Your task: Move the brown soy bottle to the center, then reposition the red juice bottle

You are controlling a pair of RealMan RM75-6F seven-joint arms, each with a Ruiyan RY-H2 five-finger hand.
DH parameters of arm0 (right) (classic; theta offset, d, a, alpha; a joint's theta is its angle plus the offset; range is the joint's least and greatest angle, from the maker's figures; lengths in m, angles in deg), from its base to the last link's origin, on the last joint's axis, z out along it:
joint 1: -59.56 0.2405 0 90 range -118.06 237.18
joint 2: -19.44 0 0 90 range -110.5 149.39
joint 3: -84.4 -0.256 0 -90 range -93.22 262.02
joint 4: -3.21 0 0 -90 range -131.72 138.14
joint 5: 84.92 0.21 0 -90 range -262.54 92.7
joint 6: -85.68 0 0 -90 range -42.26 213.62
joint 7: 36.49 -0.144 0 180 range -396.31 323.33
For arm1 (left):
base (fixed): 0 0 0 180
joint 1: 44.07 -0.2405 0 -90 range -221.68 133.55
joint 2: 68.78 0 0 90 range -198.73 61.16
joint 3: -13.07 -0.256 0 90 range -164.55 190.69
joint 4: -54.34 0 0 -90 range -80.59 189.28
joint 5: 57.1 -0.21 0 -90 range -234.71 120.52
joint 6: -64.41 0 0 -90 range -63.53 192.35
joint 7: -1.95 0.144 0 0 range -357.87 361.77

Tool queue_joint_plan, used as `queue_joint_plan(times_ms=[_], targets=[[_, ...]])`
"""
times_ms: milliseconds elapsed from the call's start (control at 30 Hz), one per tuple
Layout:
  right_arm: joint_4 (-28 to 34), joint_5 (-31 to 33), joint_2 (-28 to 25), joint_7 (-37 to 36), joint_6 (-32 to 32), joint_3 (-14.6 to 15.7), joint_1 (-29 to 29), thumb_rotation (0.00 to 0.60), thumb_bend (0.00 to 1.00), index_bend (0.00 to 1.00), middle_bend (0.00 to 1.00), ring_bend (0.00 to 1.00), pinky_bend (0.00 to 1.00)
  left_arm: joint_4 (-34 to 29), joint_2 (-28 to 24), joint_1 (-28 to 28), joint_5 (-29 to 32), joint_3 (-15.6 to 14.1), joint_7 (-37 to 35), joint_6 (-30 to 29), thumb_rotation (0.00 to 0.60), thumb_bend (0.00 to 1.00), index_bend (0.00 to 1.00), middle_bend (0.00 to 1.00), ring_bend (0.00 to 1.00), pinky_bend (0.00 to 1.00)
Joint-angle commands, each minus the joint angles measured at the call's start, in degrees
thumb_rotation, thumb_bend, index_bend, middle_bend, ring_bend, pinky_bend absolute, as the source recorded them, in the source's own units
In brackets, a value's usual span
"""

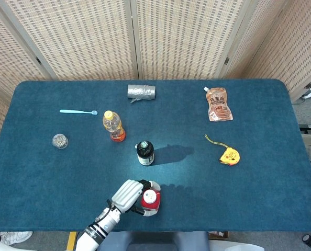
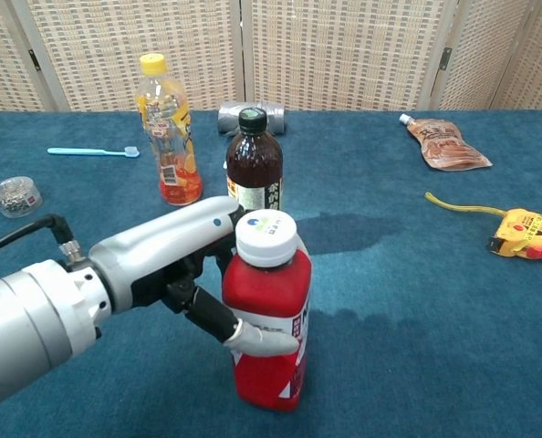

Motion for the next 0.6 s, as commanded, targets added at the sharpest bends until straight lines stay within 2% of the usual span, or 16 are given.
queue_joint_plan(times_ms=[33, 267, 600], targets=[[0.0, 0.0, 0.0, 0.0, -0.1, 0.0, 0.0, 0.6, 0.0, 0.14, 0.28, 0.18, 0.43, -0.2, 0.0, 0.0, 0.1, -0.1, 0.2, -0.1, 0.6, 0.12, 0.27, 0.44, 0.35, 0.49], [-0.2, -0.1, 0.0, -0.1, -0.2, -0.1, 0.0, 0.6, 0.0, 0.14, 0.28, 0.18, 0.43, -0.5, -0.5, -0.1, 0.4, -0.3, 0.2, -0.4, 0.6, 0.12, 0.18, 0.39, 0.31, 0.49], [-0.1, -0.7, 0.0, -0.2, -0.1, 0.0, 0.0, 0.6, 0.0, 0.14, 0.28, 0.18, 0.43, -1.7, -2.2, -0.7, 0.0, -0.7, 0.0, -1.1, 0.6, 0.12, 0.17, 0.37, 0.3, 0.49]])
